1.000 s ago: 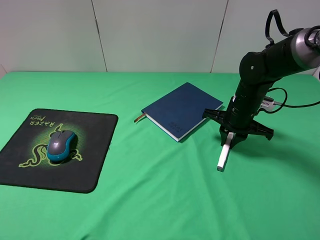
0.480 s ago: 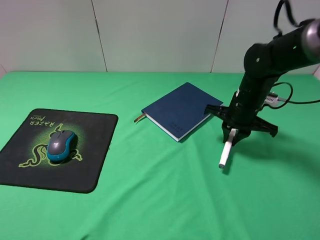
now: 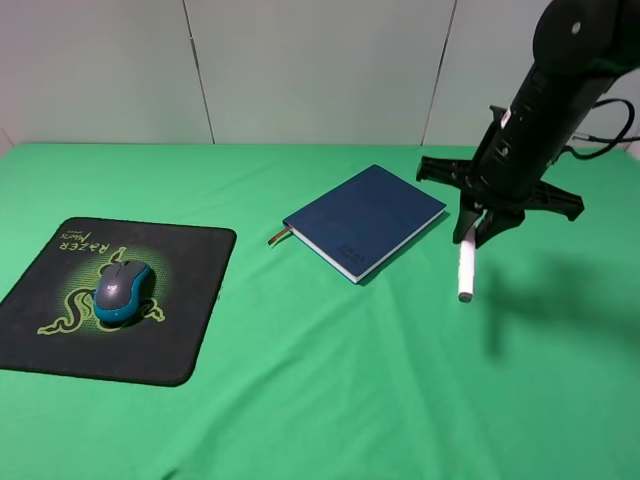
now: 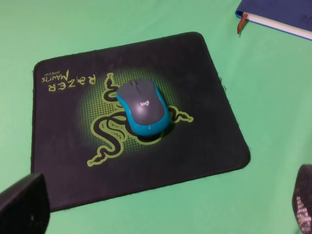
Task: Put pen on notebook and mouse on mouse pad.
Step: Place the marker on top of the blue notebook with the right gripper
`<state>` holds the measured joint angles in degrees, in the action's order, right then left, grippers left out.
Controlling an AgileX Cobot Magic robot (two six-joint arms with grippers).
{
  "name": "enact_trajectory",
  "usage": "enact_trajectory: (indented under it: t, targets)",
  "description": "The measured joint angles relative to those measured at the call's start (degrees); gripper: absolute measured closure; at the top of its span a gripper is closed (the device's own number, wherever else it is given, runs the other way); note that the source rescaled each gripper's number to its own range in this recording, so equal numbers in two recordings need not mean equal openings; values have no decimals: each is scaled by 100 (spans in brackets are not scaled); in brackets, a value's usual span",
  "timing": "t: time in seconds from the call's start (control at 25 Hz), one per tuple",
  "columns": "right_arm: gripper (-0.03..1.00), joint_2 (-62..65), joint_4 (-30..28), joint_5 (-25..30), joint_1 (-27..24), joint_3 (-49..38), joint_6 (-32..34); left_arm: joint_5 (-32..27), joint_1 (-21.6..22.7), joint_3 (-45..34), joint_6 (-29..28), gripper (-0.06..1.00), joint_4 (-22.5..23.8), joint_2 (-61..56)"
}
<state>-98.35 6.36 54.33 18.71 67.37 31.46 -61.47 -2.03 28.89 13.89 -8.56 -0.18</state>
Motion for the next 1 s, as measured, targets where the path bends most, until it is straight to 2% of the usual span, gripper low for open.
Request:
enact_trajectory:
  t: [0.24,0.32,0.52,0.84,1.0]
  targets:
    - [94,-343,174,308,0,766,-55,0,0,0,0,-6,0,0]
    - [94,-734,334,440,0,1270,-96,0,0,0,0,-6,0,0]
    - [94,-1428,607,484,0,2117,-109,0,0,0,0,-6,0,0]
    - [94,-2455,611,500,242,3301,-20,0,0,0,0,-6,0,0]
    - [94,-3162,589,713,256,4153,19,0,0,0,0,-6,0,0]
